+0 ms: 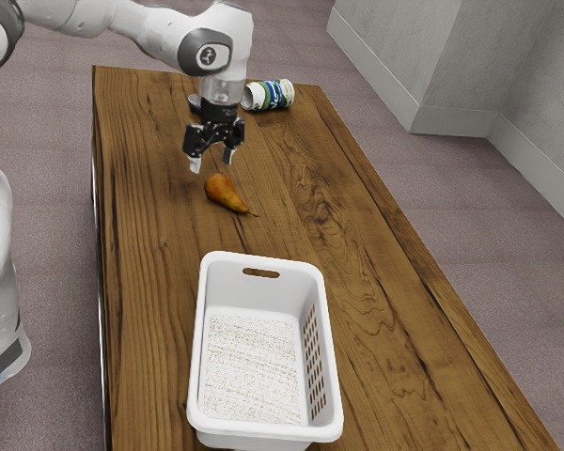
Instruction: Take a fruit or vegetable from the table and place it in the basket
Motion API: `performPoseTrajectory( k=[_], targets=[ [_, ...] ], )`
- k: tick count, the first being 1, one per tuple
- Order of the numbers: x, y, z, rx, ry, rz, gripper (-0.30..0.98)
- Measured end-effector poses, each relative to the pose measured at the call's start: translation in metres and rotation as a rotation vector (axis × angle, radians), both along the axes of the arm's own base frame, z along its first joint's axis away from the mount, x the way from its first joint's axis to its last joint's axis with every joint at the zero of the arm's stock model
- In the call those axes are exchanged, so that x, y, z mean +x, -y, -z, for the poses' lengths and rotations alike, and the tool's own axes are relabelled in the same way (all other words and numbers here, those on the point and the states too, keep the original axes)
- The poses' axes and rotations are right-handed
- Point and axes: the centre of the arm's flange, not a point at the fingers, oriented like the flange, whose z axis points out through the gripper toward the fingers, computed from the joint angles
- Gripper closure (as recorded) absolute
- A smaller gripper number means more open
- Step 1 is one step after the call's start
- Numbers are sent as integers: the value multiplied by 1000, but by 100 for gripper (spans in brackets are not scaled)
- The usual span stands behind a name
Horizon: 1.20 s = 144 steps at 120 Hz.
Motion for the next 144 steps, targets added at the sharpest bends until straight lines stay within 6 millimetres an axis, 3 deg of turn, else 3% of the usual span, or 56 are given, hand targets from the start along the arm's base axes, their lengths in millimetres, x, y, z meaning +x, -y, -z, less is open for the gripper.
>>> performPoseTrajectory(
  k=[32,87,144],
  targets=[
    [19,6,24,-22,18,33,0],
    [29,5,42,-64,43,37,0],
    [20,9,49,-116,72,20,0]
  ],
)
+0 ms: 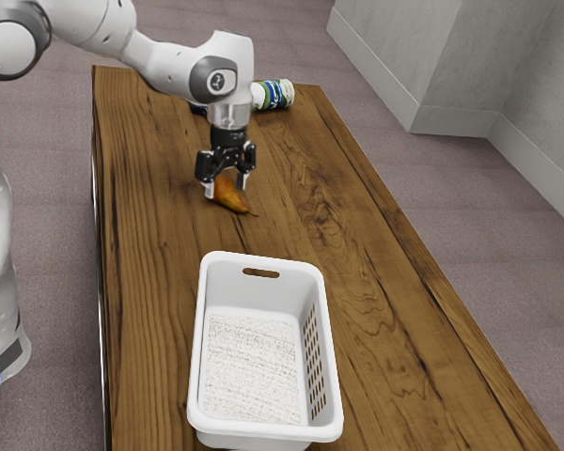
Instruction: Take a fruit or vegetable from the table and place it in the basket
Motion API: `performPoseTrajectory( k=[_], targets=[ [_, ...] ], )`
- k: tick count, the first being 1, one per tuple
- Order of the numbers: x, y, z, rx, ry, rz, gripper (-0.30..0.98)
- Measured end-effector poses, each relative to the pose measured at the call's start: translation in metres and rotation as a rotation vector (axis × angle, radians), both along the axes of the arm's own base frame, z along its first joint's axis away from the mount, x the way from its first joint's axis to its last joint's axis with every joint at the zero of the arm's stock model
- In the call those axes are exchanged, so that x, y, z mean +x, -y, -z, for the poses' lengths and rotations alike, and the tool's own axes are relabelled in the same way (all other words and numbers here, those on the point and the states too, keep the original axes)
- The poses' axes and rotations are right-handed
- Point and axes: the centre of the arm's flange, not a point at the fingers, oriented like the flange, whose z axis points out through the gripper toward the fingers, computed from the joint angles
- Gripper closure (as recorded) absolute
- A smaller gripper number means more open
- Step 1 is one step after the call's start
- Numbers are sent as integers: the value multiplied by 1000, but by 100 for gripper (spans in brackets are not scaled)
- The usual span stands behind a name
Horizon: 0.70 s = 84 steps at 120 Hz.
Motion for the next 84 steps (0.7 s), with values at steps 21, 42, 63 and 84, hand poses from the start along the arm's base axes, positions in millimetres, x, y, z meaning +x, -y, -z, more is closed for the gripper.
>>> performPoseTrajectory(
  k=[21,42,63,84],
  targets=[
    [1,-1,6,-14,-3,-10,7],
    [0,0,3,-20,5,-11,39],
    [-1,-2,3,-22,4,-14,48],
    [-4,-3,2,-26,2,-16,52]
  ],
)
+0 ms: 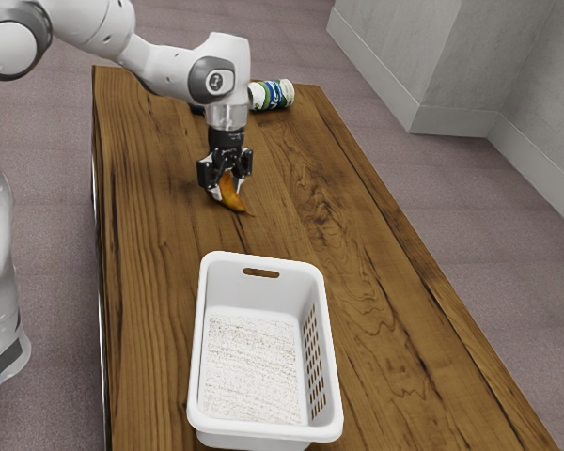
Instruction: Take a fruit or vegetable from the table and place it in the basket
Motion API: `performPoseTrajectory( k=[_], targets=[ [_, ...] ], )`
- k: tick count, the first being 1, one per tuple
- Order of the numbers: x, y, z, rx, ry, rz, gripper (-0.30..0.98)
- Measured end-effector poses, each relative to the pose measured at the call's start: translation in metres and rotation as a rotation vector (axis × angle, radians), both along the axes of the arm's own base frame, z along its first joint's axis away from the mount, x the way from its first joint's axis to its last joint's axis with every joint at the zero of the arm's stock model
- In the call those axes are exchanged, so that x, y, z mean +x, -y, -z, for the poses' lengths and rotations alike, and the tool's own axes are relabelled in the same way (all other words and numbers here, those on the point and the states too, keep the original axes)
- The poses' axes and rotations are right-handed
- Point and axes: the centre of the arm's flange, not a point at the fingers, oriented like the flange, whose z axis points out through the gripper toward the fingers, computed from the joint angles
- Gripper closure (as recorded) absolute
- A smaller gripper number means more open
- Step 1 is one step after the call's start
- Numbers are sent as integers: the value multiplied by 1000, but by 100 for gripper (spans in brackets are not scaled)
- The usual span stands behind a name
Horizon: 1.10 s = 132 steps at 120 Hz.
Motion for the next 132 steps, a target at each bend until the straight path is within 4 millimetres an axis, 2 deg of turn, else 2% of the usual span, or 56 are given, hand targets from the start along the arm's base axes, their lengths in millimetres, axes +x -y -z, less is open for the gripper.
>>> performPoseTrajectory(
  k=[10,20,33,50,58,63,76,91,99,110,129,132],
  targets=[
    [-1,2,-8,2,16,7,49],
    [0,11,-25,13,51,31,47],
    [6,43,-59,51,113,119,49],
    [4,124,-125,145,227,290,47],
    [2,176,-142,185,254,376,46],
    [0,217,-149,210,265,438,47],
    [-14,306,-157,254,283,549,48],
    [-42,383,-162,266,303,611,49],
    [-53,412,-157,254,296,620,52],
    [-60,432,-151,230,278,601,54],
    [-59,442,-143,204,246,538,54],
    [-59,443,-142,203,243,533,48]
  ],
)
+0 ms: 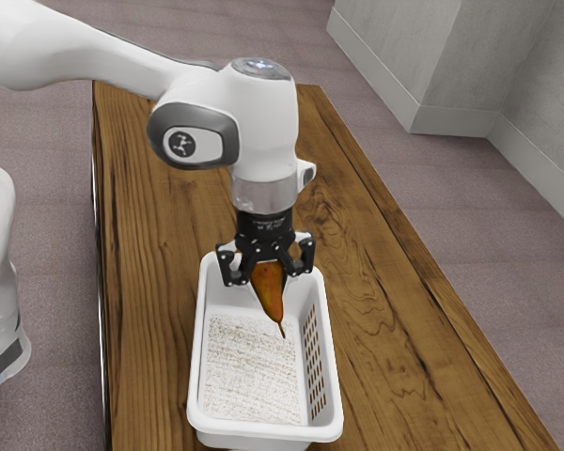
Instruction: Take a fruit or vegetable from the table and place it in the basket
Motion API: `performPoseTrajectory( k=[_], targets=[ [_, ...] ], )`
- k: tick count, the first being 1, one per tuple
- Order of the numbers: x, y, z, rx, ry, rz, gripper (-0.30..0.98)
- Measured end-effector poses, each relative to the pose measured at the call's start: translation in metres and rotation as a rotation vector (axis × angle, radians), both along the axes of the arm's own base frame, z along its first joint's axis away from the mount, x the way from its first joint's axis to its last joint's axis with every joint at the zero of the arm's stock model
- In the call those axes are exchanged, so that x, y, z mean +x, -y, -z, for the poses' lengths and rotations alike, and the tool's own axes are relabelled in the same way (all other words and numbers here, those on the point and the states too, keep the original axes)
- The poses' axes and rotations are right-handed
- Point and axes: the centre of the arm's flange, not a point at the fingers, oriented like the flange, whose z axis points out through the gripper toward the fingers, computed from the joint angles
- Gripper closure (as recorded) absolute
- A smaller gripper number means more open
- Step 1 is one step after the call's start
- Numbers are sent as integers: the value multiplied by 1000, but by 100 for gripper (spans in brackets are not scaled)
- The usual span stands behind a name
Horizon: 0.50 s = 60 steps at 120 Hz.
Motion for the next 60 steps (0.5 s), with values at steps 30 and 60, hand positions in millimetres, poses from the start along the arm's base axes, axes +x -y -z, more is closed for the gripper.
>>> performPoseTrajectory(
  k=[30,60],
  targets=[
    [-1,6,3,19,4,-41,9],
    [148,-185,-184,-17,157,-354,2]
  ],
)
